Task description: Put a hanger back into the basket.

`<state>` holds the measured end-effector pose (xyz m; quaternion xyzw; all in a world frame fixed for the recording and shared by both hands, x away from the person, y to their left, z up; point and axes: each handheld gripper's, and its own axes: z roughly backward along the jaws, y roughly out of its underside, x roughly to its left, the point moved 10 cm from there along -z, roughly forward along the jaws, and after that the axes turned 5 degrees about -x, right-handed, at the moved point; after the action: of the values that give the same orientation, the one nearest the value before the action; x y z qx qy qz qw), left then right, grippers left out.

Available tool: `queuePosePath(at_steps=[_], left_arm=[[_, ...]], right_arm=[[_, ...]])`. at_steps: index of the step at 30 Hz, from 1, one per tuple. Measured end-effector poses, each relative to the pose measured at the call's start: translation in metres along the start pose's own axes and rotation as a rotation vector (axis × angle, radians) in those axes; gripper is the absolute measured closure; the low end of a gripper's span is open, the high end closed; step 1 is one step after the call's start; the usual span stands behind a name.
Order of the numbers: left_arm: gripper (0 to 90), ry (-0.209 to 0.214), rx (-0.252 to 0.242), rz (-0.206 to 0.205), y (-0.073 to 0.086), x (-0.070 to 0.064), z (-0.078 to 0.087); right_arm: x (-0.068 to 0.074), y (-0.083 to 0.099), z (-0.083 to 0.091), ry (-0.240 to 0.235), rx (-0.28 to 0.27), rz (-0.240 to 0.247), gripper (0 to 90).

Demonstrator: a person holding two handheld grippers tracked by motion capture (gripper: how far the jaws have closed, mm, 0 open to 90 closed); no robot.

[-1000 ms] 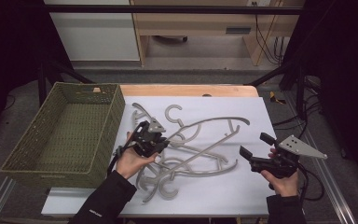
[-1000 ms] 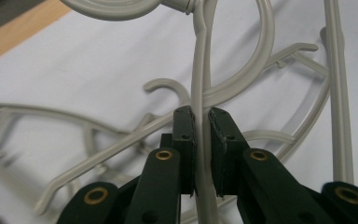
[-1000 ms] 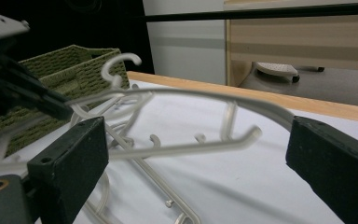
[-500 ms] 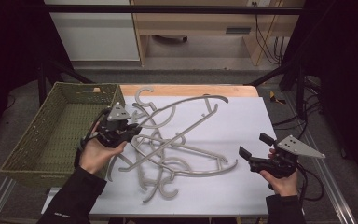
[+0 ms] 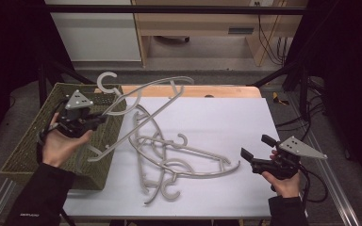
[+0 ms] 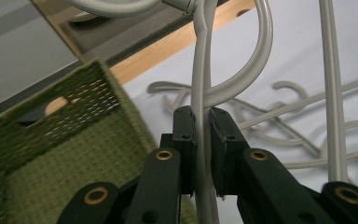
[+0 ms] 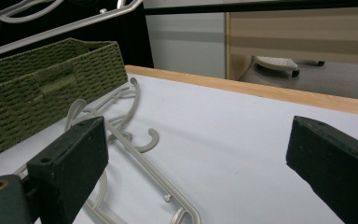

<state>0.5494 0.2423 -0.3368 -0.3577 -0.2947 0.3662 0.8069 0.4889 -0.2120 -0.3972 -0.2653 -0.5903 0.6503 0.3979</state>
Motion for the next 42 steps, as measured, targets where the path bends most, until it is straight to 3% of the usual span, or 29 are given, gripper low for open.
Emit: queuePosePath(at_steps=[7, 8, 9, 11, 13, 26, 32, 36, 42], left_arm=[[81.4, -0.062, -0.002, 0.042, 0.013, 0.037, 0.005], [81.4, -0.062, -0.002, 0.042, 0.013, 0.037, 0.005], [81.4, -0.079, 0.003, 0.05, 0.018, 0.047, 0.006], [81.4, -0.085, 0.004, 0.055, 0.019, 0.051, 0.007], [81.4, -0.106, 0.007, 0.066, 0.028, 0.065, 0.009], [81.3, -0.156, 0.016, 0.099, 0.068, 0.118, 0.023], [81.3, -0.189, 0.027, 0.132, 0.085, 0.135, 0.023], [81.4, -0.223, 0.051, 0.136, 0.095, 0.147, 0.024], [81.3, -0.236, 0.082, 0.126, 0.105, 0.154, 0.023]], right_arm=[[0.0, 0.001, 0.0, 0.0, 0.007, -0.001, 5.8], [0.0, 0.002, 0.0, 0.0, 0.009, 0.0, 5.8], [0.0, 0.002, 0.0, -0.001, 0.009, 0.0, 5.8], [0.0, 0.002, -0.001, 0.0, 0.009, 0.001, 5.8], [0.0, 0.002, -0.001, 0.0, 0.01, 0.003, 5.8], [0.0, 0.005, -0.004, 0.003, 0.021, 0.002, 5.8], [0.0, 0.006, -0.006, 0.0, 0.024, -0.001, 5.8], [0.0, 0.007, -0.006, 0.001, 0.029, 0.002, 5.8], [0.0, 0.008, -0.006, 0.001, 0.032, 0.005, 5.8]])
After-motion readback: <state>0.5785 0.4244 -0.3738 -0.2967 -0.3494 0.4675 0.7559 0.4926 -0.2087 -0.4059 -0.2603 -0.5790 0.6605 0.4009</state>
